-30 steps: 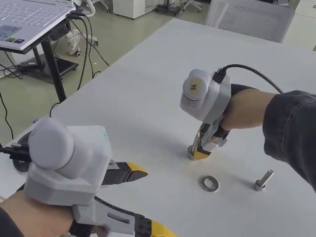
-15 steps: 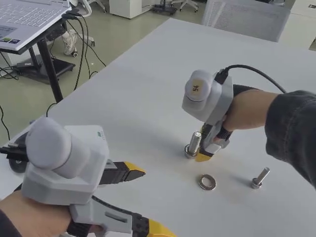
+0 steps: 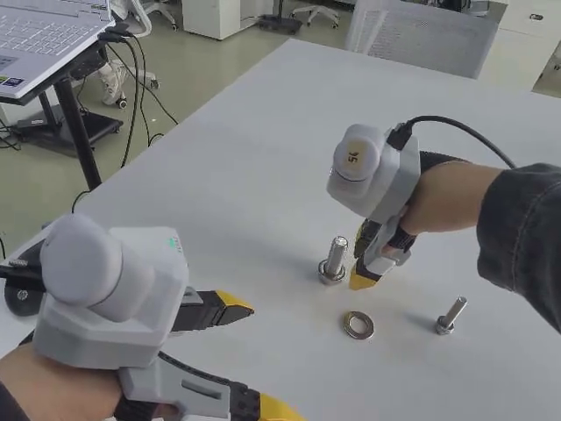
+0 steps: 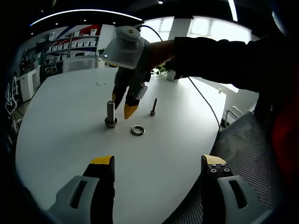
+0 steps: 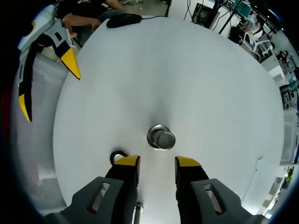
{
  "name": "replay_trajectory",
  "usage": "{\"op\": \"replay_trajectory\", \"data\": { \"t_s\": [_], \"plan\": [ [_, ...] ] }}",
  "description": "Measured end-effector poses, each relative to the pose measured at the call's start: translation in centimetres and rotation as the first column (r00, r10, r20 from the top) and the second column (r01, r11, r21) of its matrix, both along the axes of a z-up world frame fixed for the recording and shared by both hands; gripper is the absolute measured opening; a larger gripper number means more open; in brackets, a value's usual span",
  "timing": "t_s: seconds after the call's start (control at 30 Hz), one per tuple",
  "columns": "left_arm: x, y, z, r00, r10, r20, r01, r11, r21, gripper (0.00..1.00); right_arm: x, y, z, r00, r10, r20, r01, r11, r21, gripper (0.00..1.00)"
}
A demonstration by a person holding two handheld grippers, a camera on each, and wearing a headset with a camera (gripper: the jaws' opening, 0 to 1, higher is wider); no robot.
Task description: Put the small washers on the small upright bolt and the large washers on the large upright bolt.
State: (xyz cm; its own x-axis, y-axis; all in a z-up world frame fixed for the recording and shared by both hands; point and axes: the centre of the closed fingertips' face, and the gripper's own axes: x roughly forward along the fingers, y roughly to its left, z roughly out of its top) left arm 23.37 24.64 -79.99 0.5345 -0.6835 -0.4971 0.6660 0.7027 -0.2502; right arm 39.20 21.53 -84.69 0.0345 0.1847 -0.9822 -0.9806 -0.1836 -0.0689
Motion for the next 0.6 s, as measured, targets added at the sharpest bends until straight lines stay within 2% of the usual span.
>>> {"op": "replay_trajectory", "data": {
  "t_s": [0.27,0.47,0.6],
  "plan": [
    [0.6,-0.5,0.7,1.0,-0.025,0.009,0.025,1.0,0.004,0.75,0.5,-0.9,1.4,1.0,-0.021,0.013,0.021,1.0,0.012,0.32],
    [0.8,-0.8,1.1,0.999,-0.04,0.019,0.04,0.999,0.007,0.75,-0.4,-1.6,2.3,0.999,-0.034,0.02,0.034,0.999,0.019,0.32],
    [0.9,-1.0,1.3,0.998,-0.049,0.028,0.049,0.999,0.008,0.75,-1.1,-2.1,2.5,0.999,-0.042,0.016,0.042,0.999,0.024,0.32]
  ]
}}
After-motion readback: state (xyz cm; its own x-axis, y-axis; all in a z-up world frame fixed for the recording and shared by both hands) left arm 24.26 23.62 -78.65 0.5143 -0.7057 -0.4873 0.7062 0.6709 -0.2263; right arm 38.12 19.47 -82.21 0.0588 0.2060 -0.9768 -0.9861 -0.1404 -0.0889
